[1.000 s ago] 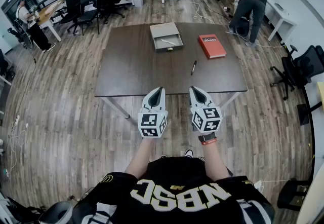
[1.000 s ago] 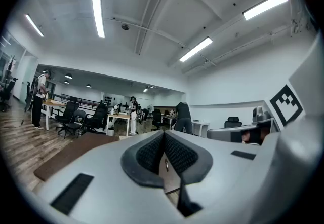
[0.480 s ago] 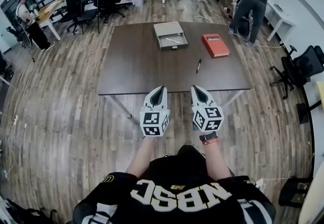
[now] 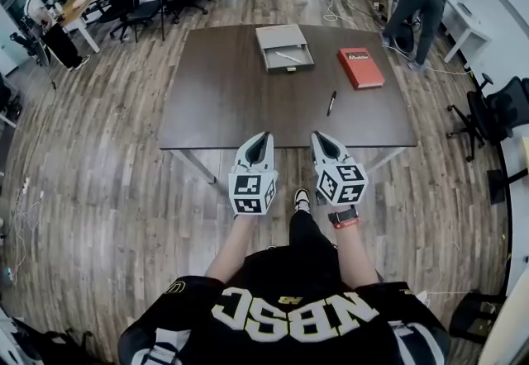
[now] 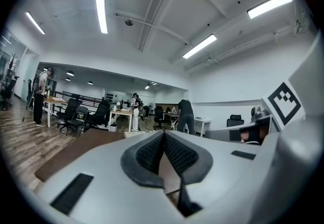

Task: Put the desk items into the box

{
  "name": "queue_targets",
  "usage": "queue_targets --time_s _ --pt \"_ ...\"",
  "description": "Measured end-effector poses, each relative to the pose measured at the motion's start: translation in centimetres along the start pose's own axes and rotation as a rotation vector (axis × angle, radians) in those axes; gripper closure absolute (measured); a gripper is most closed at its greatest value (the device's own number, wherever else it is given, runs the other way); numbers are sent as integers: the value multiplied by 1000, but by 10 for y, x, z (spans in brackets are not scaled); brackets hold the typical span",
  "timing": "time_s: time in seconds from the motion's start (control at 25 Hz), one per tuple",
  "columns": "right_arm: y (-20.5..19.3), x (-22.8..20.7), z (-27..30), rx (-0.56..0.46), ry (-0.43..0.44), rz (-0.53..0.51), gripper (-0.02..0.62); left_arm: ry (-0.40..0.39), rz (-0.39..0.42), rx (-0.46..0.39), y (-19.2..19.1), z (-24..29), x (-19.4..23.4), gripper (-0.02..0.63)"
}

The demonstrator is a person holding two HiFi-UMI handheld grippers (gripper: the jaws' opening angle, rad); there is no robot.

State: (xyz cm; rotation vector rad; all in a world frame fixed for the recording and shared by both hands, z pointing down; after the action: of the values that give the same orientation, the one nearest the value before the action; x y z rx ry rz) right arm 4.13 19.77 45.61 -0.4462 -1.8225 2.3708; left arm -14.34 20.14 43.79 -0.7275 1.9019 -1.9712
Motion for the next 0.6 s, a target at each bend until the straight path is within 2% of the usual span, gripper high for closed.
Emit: queue_targets --time_s 0.16,0.36,0.6 --pt "12 -19 42 -2 32 22 592 9 -1 0 0 40 17 591" --pt "43 -43 92 -26 60 3 598 45 17 -19 19 93 31 591" --pt "70 -82 137 -20 57 20 598 75 32 -6 28 148 41 591"
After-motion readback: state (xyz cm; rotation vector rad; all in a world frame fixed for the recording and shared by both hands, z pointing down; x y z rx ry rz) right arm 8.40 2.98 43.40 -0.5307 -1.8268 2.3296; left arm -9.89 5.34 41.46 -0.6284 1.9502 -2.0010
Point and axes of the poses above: the fingertips, and each gripper's own axes: z forward along the fingers, x to its left, y out of its top, the point moved 7 cm from there along -z, backward along the fingers, and after that the axes turned 8 degrees about -y, right-handed, at the moved point
